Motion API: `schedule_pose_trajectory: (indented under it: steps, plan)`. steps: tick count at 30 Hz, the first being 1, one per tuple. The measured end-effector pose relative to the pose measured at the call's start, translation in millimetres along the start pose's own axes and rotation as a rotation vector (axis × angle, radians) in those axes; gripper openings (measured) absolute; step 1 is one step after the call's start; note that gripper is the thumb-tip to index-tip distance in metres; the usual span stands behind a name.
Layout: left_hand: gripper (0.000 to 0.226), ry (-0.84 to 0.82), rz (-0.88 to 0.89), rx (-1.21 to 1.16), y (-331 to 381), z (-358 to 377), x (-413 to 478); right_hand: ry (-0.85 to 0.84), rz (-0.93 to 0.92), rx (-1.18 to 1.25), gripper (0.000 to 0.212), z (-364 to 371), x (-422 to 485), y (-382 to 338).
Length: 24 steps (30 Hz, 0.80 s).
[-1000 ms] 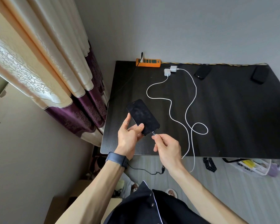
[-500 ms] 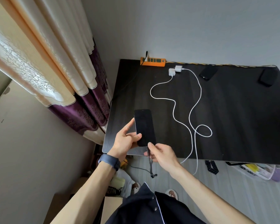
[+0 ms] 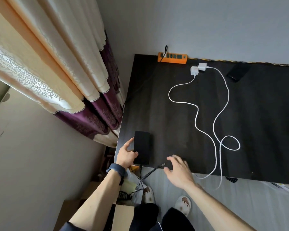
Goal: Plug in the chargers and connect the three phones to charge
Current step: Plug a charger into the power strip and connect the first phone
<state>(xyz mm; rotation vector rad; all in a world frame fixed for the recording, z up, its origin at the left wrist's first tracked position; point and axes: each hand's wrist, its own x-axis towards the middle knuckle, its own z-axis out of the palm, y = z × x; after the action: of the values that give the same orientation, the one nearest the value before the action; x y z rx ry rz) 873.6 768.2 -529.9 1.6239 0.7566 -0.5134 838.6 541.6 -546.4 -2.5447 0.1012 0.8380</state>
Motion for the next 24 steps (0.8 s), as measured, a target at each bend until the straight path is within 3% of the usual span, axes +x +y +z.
schedule_pose_trajectory:
  steps: [4, 9, 15, 20, 24]
  plan:
    - [0.071, 0.026, 0.039, 0.068, -5.7, 4.7, 32.6, -0.064, 0.027, -0.186, 0.072, 2.7, 28.8, 7.4]
    - [0.069, 0.177, 0.140, 0.364, -15.9, 14.5, 51.6, -0.150, 0.036, -0.228, 0.073, 14.2, 36.4, 22.3]
    - [0.071, 0.185, 0.214, 0.611, -26.2, 35.6, 46.9, -0.147, 0.037, -0.196, 0.077, 12.8, 36.7, 28.9]
    - [0.084, 0.215, 0.205, 0.924, -26.1, 45.4, 41.8, -0.123, 0.066, -0.104, 0.067, 7.6, 37.7, 22.8]
    - [0.084, 0.210, 0.222, 0.996, -28.5, 43.3, 43.4, -0.081, 0.041, -0.089, 0.056, 8.1, 33.8, 23.1]
